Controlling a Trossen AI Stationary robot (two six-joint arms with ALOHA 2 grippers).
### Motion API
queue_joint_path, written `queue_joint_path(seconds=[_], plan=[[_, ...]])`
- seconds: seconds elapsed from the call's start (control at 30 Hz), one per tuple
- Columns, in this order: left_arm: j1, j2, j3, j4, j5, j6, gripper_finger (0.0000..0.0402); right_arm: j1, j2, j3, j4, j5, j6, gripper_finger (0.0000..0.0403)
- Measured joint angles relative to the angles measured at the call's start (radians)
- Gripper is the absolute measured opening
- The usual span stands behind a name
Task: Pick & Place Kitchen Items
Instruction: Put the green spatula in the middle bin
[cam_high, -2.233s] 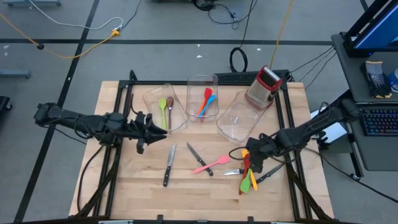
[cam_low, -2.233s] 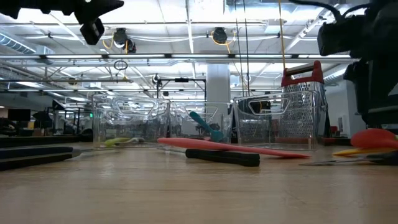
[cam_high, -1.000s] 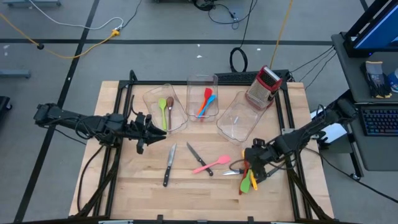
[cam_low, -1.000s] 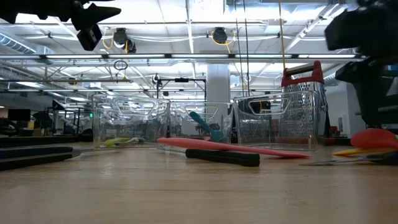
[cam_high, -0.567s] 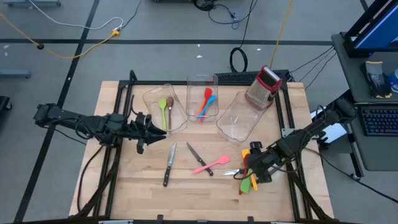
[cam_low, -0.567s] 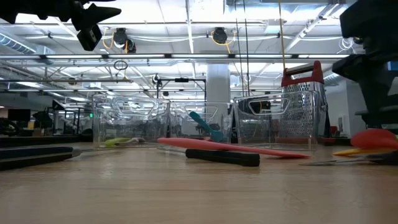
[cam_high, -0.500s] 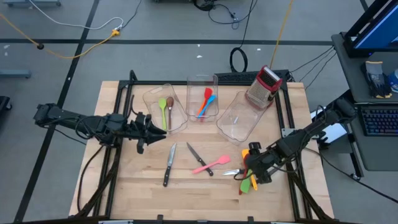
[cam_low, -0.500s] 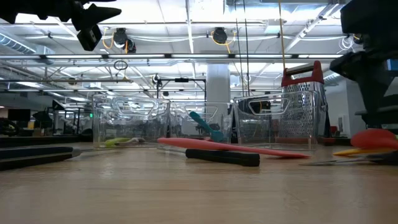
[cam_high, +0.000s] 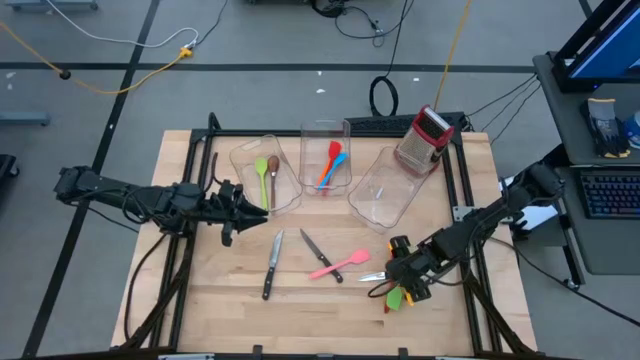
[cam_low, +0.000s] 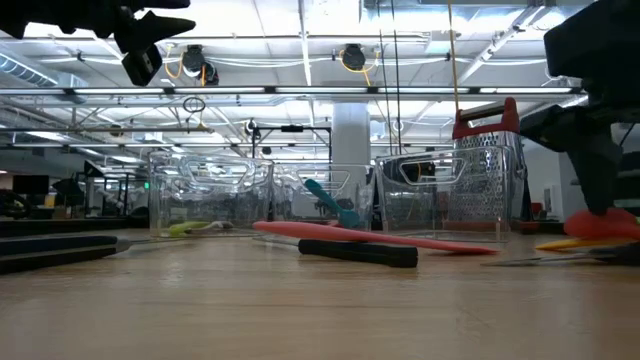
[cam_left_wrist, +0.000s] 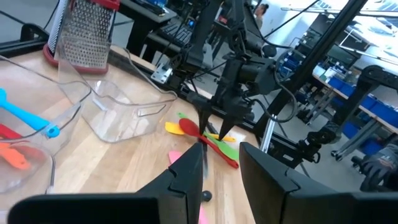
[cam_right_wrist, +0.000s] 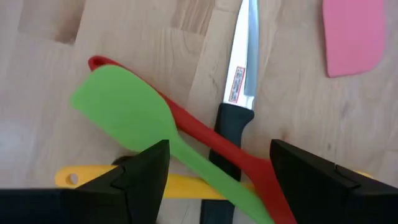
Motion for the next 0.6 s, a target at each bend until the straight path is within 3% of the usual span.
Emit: queue_joint_path(seconds=[0.6], plan=[[0.002, 0.0, 0.0, -0.008, 0.0, 0.0, 0.0106, 0.01, 0.0, 0.0, -0.009, -0.003, -0.087, 0.027]])
